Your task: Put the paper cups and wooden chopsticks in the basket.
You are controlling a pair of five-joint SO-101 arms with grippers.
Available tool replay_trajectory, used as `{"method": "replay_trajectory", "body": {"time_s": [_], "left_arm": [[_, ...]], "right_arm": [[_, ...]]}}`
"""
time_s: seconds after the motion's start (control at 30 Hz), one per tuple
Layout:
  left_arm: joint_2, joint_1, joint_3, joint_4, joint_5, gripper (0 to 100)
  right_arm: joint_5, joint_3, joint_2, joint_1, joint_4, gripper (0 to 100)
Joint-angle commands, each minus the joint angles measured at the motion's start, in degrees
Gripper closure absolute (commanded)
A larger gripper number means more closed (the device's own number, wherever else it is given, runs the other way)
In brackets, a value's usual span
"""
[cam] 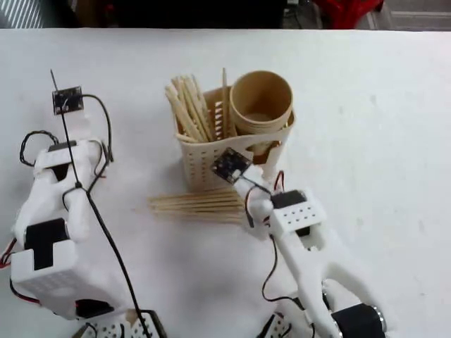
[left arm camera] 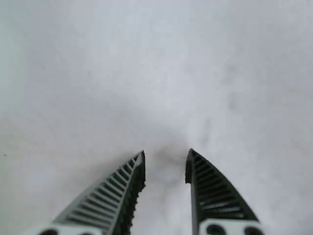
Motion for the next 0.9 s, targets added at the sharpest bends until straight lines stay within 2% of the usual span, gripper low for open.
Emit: {"method": "replay_trajectory", "body": {"time_s": [0.0, 0.13, 0.3, 0.47, 0.8, 0.87], "left_arm": [[-0.2, 0.6, -2.7, 0.3, -0.6, 84], [-0.2, 0.6, -2.7, 0.3, -0.6, 84], [-0.2, 0.6, -2.7, 0.2, -0.6, 84], [-0.2, 0.6, -2.7, 0.2, -0.6, 84], [-0.2, 0.6, -2.7, 0.3, -0.6, 84], [-0.2, 0.5, -2.7, 0.4, -0.6, 84]], "right_arm": [[0.1, -9.8, -0.7, 0.4, 6.5, 98.2], [-0.2, -20.2, -0.7, 0.4, 12.7, 98.2], [-5.0, -33.2, -0.7, -0.1, 20.4, 98.2], [-6.3, -43.5, -0.7, -0.2, 28.1, 98.2], [-5.5, -44.9, -0.7, 0.3, 35.1, 98.2], [-1.1, -41.4, -0.7, 0.4, 37.8, 98.2]]}}
